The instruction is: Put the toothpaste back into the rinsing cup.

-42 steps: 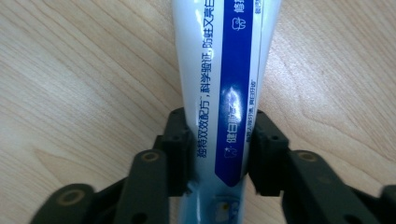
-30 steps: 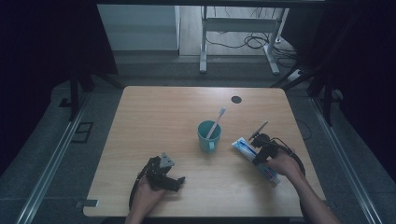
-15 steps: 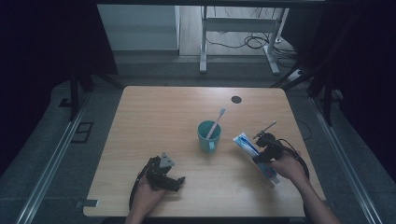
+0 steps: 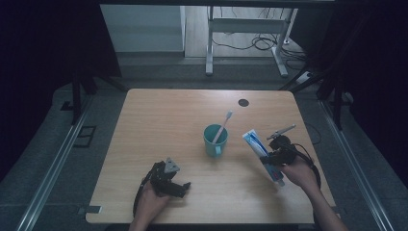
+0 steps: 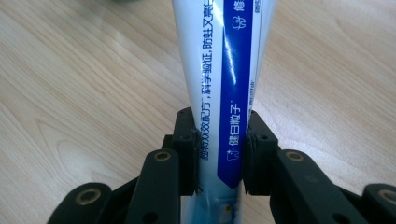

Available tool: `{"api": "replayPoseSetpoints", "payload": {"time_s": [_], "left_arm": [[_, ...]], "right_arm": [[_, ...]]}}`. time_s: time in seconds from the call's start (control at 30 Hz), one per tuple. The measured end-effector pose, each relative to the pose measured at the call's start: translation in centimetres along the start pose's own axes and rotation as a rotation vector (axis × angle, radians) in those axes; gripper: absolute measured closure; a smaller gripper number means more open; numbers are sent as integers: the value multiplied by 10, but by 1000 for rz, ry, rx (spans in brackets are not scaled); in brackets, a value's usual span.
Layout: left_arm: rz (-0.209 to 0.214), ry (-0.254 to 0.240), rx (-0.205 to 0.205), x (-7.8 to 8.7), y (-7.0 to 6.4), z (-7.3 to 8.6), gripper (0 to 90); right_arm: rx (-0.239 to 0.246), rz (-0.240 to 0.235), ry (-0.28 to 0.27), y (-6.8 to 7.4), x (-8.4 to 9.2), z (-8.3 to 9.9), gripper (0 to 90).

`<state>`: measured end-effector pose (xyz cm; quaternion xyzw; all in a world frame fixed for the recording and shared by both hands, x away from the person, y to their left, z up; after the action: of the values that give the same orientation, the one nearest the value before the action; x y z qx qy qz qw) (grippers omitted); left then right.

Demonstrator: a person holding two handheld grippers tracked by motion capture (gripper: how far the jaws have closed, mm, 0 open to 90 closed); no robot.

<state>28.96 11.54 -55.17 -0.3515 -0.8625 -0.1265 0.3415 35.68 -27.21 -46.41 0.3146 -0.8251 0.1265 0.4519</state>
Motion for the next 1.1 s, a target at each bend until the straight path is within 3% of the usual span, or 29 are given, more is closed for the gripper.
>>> {"api": "replayPoseSetpoints", "payload": {"time_s": [0.53,1.1], "left_arm": [[0,0,0,0,0,0,10],[-1,-2,-3,0,0,0,10]], "right_arm": [[12,-32,-176,11,12,-3,704],[33,-46,-299,26,19,-22,706]]}}
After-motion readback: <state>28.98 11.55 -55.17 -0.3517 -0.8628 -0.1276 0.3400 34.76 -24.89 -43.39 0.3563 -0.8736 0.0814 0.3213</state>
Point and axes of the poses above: each handheld gripper's, and its own axes: x roughly backward along the jaws, z roughly out of its underside, y roughly to its left, the point moved 1 cm from there along -x, roughly forward along the jaws, and after that the axes turned 6 degrees about -y, right-handed, at the moved point
